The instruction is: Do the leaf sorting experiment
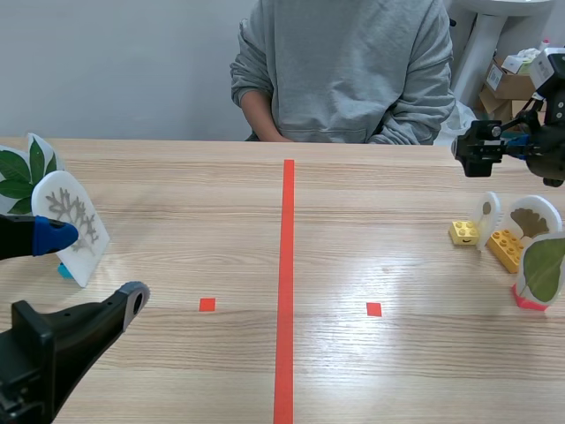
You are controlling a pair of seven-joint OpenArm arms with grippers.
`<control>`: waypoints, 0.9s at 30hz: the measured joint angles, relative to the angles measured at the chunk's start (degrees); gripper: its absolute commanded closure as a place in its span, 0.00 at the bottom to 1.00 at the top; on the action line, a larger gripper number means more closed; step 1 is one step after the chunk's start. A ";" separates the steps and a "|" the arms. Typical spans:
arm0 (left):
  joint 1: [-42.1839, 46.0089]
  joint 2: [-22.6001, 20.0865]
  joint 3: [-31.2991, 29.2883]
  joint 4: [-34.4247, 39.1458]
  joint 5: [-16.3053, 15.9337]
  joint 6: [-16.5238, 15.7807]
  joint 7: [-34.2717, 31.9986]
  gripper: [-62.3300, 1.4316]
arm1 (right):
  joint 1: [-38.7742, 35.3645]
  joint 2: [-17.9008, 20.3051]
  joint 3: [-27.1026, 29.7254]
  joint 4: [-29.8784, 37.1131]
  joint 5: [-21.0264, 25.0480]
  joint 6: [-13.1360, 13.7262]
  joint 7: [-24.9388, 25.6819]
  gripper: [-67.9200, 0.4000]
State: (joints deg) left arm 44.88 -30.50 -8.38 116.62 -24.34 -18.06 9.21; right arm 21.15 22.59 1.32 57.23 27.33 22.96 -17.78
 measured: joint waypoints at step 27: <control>0.00 0.00 0.00 0.00 0.00 0.00 -5.92 0.09 | -38.73 4.74 8.02 50.64 11.10 13.53 -2.67 0.28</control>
State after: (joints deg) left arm 44.88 -30.50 -8.38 116.62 -24.34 -18.06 3.29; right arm -17.58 27.33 9.34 107.87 38.44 36.49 -20.45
